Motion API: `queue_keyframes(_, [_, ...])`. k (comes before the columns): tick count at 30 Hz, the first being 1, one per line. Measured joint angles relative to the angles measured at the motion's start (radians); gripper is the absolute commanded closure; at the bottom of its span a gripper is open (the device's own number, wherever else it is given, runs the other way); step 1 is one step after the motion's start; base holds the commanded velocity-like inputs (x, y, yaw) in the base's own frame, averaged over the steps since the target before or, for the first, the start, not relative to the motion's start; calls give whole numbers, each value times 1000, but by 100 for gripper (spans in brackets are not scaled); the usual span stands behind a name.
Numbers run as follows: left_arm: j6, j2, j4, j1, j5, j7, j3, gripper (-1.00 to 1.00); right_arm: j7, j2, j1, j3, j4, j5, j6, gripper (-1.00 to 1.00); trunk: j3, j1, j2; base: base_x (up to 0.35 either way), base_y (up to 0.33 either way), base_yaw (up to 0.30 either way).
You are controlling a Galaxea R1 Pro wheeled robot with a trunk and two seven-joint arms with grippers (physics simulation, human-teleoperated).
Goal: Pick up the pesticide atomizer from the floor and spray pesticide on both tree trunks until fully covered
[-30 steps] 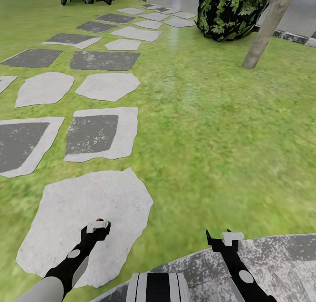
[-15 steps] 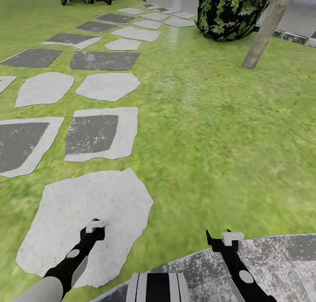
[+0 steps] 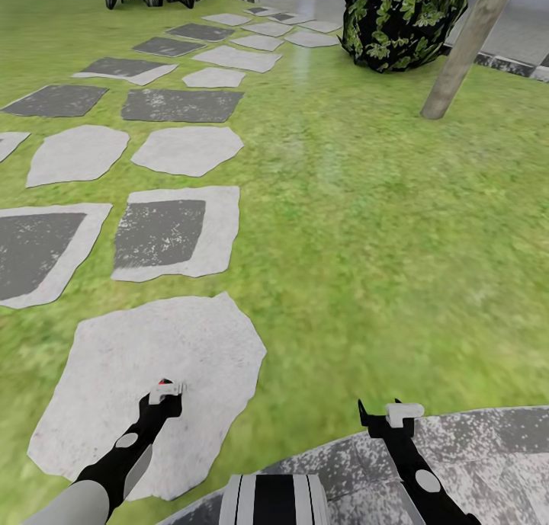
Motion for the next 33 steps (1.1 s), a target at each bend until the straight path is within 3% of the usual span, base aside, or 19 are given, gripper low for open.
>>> queue_keyframes(10, [0, 0, -2, 0, 1, 0, 0, 100, 0, 0, 0, 0, 0, 0, 0, -100, 0, 0, 0, 0, 0, 0])
queue_keyframes(33, [1, -2, 0, 0, 0, 0, -1, 100, 0, 0, 0, 0, 0, 0, 0, -100, 89, -10, 5, 0, 0, 0])
